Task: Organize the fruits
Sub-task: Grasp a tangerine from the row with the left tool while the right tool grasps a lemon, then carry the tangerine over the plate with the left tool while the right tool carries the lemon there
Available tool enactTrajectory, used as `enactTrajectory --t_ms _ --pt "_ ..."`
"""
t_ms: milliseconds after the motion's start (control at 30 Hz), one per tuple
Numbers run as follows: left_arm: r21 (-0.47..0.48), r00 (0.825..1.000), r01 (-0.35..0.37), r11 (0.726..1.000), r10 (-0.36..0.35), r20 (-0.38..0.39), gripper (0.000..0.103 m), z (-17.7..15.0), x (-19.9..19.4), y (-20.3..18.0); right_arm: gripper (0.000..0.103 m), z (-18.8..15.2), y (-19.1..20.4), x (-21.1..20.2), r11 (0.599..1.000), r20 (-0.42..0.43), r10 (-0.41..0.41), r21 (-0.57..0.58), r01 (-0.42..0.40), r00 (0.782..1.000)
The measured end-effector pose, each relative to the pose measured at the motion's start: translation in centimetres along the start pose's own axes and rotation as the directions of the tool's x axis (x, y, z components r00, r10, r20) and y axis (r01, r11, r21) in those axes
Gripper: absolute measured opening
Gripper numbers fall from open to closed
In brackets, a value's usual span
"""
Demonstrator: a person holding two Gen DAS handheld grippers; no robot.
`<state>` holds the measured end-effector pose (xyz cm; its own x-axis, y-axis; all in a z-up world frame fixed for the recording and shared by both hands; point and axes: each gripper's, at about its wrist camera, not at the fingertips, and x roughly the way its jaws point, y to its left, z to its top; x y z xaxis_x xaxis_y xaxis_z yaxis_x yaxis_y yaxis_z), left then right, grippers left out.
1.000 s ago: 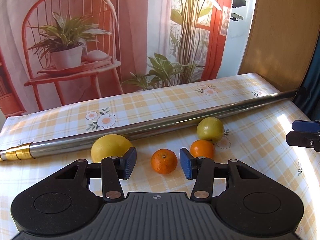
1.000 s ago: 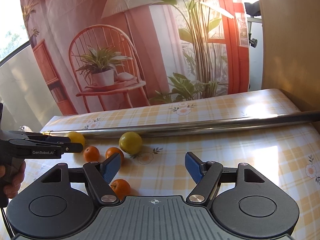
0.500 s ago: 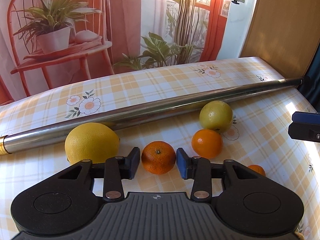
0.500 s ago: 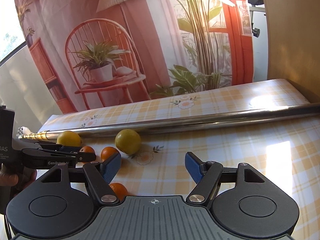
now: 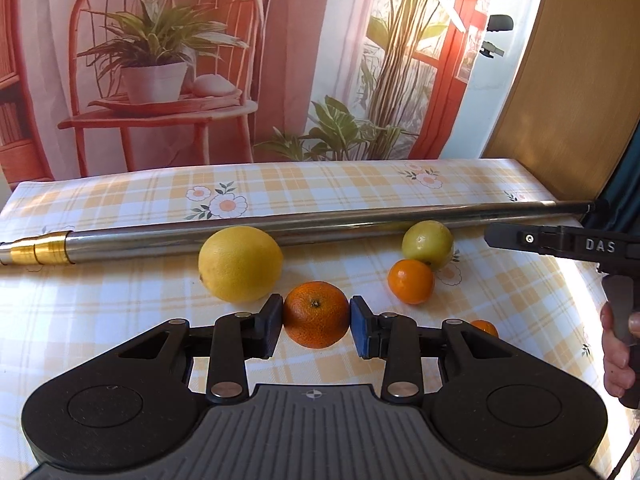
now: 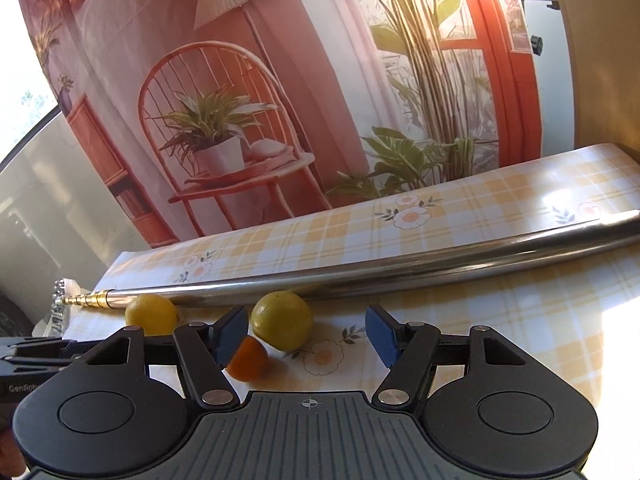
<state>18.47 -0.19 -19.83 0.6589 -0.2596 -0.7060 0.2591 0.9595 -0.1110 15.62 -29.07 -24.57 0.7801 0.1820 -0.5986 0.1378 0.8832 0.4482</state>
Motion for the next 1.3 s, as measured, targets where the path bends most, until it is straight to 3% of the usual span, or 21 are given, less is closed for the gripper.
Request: enactTrajectory --t_ms 367,500,700,933,1300 --pt "-0.031 1.0 0.0 1.0 0.0 -0.007 0.038 -1.1 -1.3 0.8 0.056 1.0 0.0 5.5 0.995 -0.08 0.004 0.098 0.004 0.997" --pt "-0.036 1.0 0.006 0.999 -0.006 -0.005 0.038 -1.1 -1.2 0.8 0.054 0.7 -0.2 6.4 0.987 -0.107 0.039 0.157 -0.022 0.994" --pt "-0.032 1.0 0.008 0.999 -0.009 -0.007 0.038 -1.4 -1.5 0.7 0.044 0.1 -0.3 6.9 0.975 -0.143 0.072 0.219 -0.04 0.987" --pt "-0.023 1.0 0.006 1.0 -0.006 -0.006 0.038 -1.5 -2.2 0.6 0.043 -0.1 -0.2 6.0 0.976 -0.138 0.04 0.215 -0.009 0.99" --pt "-0.019 1.0 0.018 1.0 -0.018 0.004 0.038 -2.6 -4.7 -0.6 0.043 -1.8 -0.2 -0.8 0.978 -0.066 0.012 0.21 0.002 0.998"
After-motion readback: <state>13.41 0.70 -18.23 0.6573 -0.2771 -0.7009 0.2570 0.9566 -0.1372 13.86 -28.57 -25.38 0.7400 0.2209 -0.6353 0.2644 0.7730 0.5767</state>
